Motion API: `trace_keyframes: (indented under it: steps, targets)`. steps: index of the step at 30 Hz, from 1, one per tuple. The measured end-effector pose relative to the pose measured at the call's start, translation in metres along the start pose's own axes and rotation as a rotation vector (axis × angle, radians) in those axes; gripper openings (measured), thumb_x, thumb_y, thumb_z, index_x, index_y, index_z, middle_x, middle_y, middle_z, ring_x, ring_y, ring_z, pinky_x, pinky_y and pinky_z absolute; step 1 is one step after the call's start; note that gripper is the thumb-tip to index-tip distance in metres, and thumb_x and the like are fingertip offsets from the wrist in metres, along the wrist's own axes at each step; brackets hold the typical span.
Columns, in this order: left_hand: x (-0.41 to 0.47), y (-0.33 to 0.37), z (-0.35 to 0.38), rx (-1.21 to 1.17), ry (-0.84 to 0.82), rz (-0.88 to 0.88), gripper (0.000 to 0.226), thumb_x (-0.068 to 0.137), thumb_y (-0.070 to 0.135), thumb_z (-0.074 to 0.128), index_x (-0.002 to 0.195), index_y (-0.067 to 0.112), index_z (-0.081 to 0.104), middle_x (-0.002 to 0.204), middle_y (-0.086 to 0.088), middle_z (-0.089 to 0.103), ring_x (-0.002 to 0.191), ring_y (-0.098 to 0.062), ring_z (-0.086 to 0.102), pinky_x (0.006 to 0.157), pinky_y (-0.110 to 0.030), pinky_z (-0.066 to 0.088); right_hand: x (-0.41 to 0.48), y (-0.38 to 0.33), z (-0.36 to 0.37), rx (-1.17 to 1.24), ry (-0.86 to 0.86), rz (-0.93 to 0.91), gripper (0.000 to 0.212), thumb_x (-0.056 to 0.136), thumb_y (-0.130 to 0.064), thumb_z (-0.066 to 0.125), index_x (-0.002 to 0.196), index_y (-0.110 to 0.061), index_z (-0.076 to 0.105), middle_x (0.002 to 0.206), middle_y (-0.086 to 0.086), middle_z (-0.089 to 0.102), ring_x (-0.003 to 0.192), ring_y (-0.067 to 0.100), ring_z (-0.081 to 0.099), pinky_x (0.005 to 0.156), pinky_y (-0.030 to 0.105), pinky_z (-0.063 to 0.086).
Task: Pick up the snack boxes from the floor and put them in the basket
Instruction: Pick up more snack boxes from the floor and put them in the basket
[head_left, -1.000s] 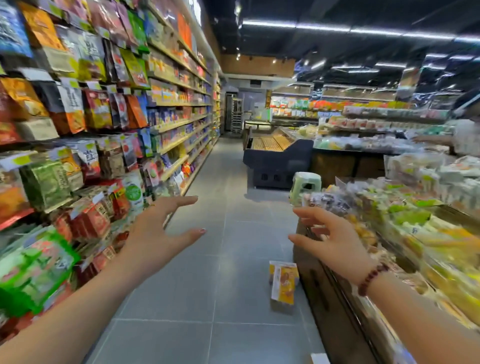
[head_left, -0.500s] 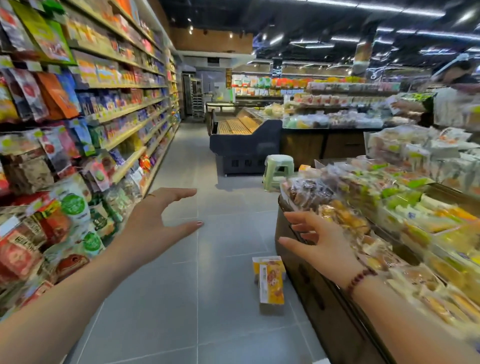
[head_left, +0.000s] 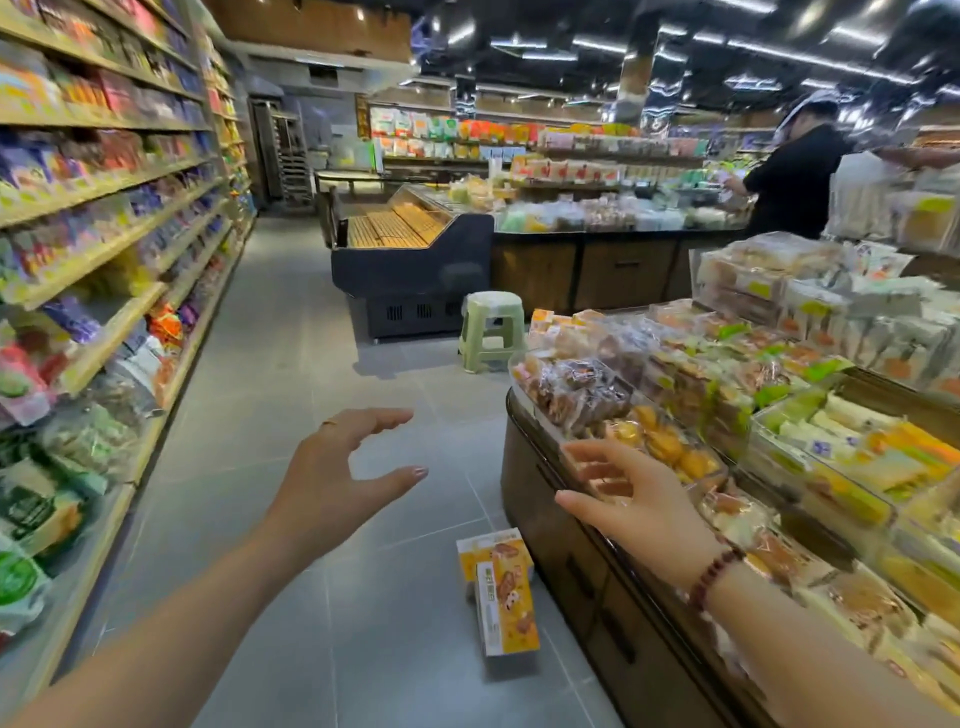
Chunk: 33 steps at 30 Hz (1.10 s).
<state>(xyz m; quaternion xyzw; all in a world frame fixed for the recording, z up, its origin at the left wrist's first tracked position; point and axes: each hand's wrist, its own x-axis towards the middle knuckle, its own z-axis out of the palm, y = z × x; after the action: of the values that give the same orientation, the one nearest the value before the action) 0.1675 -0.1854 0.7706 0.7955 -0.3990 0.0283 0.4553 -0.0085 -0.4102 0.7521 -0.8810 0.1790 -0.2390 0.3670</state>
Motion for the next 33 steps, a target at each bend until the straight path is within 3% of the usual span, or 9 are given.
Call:
trace_keyframes:
  steps: [4, 9, 19, 24, 28, 31, 33]
  targets:
    - [0.068, -0.030, 0.041, -0.012, -0.036, 0.006, 0.050, 0.070, 0.033, 0.078, 0.117, 0.035, 0.059, 0.110, 0.028, 0.053, 0.102, 0.015, 0.046, 0.090, -0.013, 0.035, 0.069, 0.043, 0.005, 0.006, 0.024, 0.034, 0.041, 0.076, -0.029, 0.075, 0.110, -0.041, 0.055, 0.108, -0.019, 0.059, 0.096, -0.008, 0.054, 0.079, 0.009, 0.046]
    - [0.168, -0.048, 0.088, -0.024, -0.074, 0.028, 0.051, 0.071, 0.029, 0.078, 0.118, 0.031, 0.059, 0.112, 0.020, 0.057, 0.106, 0.003, 0.050, 0.095, -0.019, 0.037, 0.156, 0.098, 0.000, 0.084, 0.087, 0.117, 0.036, 0.076, -0.030, 0.075, 0.106, -0.040, 0.058, 0.103, -0.018, 0.061, 0.096, 0.000, 0.057, 0.086, 0.027, 0.052]
    - [0.288, -0.130, 0.184, -0.056, -0.286, -0.017, 0.050, 0.069, 0.028, 0.080, 0.115, 0.030, 0.062, 0.112, 0.012, 0.061, 0.109, -0.002, 0.053, 0.098, -0.027, 0.041, 0.256, 0.188, 0.027, 0.113, 0.138, 0.324, 0.037, 0.077, -0.025, 0.075, 0.110, -0.031, 0.061, 0.099, -0.018, 0.059, 0.093, 0.003, 0.057, 0.083, 0.030, 0.054]
    - [0.338, -0.199, 0.254, -0.051, -0.478, -0.034, 0.047, 0.070, 0.024, 0.080, 0.113, 0.028, 0.063, 0.112, 0.011, 0.061, 0.109, -0.006, 0.053, 0.099, -0.033, 0.041, 0.275, 0.251, 0.077, 0.140, 0.199, 0.523, 0.041, 0.076, -0.023, 0.076, 0.112, -0.030, 0.060, 0.107, -0.011, 0.061, 0.091, 0.003, 0.058, 0.084, 0.025, 0.052]
    - [0.371, -0.260, 0.315, -0.030, -0.652, 0.004, 0.047, 0.072, 0.022, 0.079, 0.115, 0.028, 0.062, 0.108, 0.015, 0.057, 0.109, -0.007, 0.052, 0.096, -0.026, 0.038, 0.276, 0.308, 0.134, 0.152, 0.232, 0.742, 0.041, 0.077, -0.024, 0.075, 0.114, -0.030, 0.058, 0.110, -0.009, 0.060, 0.096, 0.006, 0.057, 0.085, 0.026, 0.051]
    - [0.378, -0.318, 0.371, -0.037, -0.757, 0.006, 0.048, 0.068, 0.035, 0.076, 0.113, 0.026, 0.063, 0.106, 0.012, 0.058, 0.105, -0.007, 0.052, 0.090, -0.021, 0.036, 0.265, 0.361, 0.193, 0.169, 0.267, 0.914, 0.044, 0.075, -0.021, 0.077, 0.115, -0.024, 0.060, 0.112, -0.005, 0.061, 0.094, 0.011, 0.059, 0.086, 0.029, 0.050]
    - [0.369, -0.360, 0.410, -0.046, -0.807, -0.001, 0.049, 0.065, 0.038, 0.070, 0.112, 0.025, 0.064, 0.104, 0.016, 0.056, 0.102, -0.004, 0.049, 0.090, -0.021, 0.036, 0.253, 0.399, 0.236, 0.182, 0.291, 1.004, 0.045, 0.074, -0.014, 0.077, 0.116, -0.018, 0.061, 0.111, -0.001, 0.060, 0.089, 0.014, 0.058, 0.079, 0.017, 0.046]
